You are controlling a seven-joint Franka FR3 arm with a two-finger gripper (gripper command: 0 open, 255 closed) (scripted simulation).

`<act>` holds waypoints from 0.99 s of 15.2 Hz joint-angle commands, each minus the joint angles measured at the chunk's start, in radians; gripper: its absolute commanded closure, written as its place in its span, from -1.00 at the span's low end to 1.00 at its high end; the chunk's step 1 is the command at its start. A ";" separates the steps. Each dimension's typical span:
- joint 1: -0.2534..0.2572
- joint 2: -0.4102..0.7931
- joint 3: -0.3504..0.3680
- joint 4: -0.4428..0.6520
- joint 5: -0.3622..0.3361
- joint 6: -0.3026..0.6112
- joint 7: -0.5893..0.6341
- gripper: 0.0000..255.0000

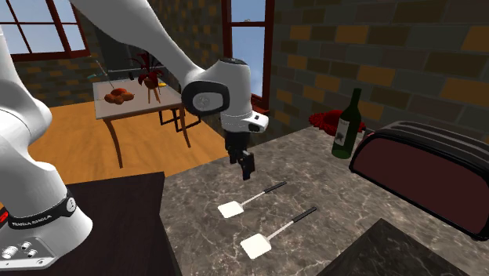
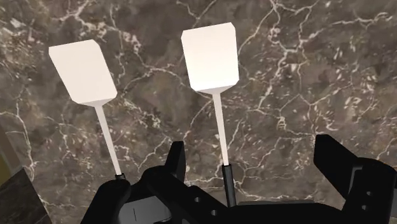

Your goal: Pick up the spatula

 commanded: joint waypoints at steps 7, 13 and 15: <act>0.010 0.321 0.003 0.218 -0.036 0.124 -0.045 -1.00; 0.012 0.387 0.001 0.235 -0.039 0.174 -0.045 -1.00; 0.012 0.419 0.000 0.243 -0.039 0.197 -0.045 -1.00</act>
